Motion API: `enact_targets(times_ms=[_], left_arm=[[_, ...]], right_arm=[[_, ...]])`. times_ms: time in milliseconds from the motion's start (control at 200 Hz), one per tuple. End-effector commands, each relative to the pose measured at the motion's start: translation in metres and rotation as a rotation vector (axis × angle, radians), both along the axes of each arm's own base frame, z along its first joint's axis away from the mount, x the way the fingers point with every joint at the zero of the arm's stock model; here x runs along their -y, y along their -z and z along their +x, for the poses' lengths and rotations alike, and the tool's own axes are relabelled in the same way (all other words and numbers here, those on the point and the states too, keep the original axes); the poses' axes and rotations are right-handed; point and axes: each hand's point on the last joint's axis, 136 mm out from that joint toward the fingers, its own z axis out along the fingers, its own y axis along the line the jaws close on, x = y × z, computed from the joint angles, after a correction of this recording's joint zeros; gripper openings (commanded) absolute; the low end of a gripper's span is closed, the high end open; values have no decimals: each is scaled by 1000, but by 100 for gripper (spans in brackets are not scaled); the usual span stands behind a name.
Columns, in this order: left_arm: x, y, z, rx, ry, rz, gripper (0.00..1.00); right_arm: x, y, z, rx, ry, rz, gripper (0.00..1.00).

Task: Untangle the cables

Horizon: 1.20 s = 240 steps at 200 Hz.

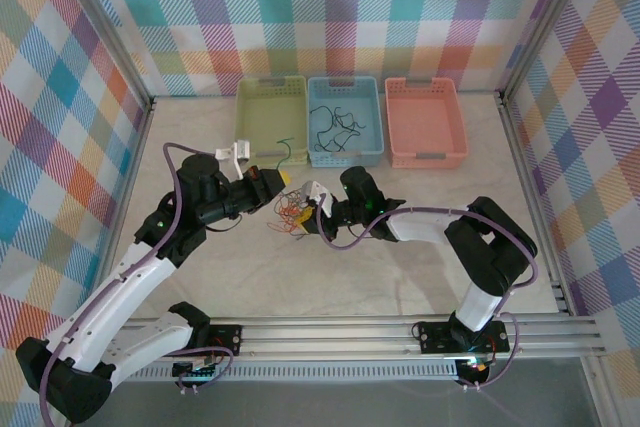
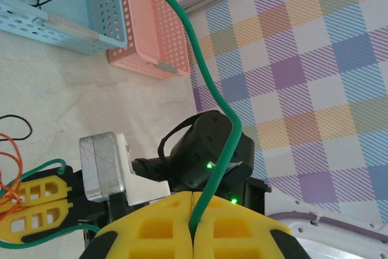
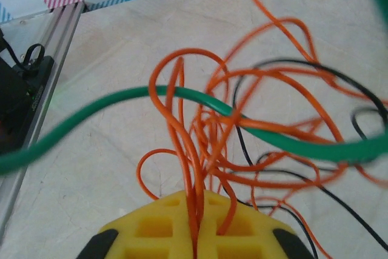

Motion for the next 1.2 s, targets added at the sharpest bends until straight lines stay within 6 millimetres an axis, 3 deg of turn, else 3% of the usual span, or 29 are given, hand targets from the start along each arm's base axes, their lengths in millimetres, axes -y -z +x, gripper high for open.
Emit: enact_targets(times_ms=[0, 165, 420, 615, 830, 935, 1065, 1195], left_arm=[[-5, -33, 0, 59, -28, -52, 0], [-22, -65, 0, 98, -79, -47, 0], [-52, -161, -13, 241, -133, -90, 0], [-71, -209, -35, 336, -173, -92, 0], [-78, -223, -46, 367, -183, -72, 0], [-73, -223, -43, 363, -162, -92, 0], [-63, -211, -22, 340, -157, -99, 0], [-46, -195, 17, 300, -142, -68, 0]], right_arm=[[3, 4, 5, 27, 29, -9, 1], [10, 17, 25, 46, 133, -81, 0], [29, 39, 61, 12, 318, -196, 0], [60, 53, 93, -69, 513, -254, 0], [87, 58, 111, -134, 650, -268, 0], [81, 46, 108, -136, 614, -201, 0], [76, 32, 101, -117, 578, -132, 0], [77, 25, 98, -104, 571, -106, 0]])
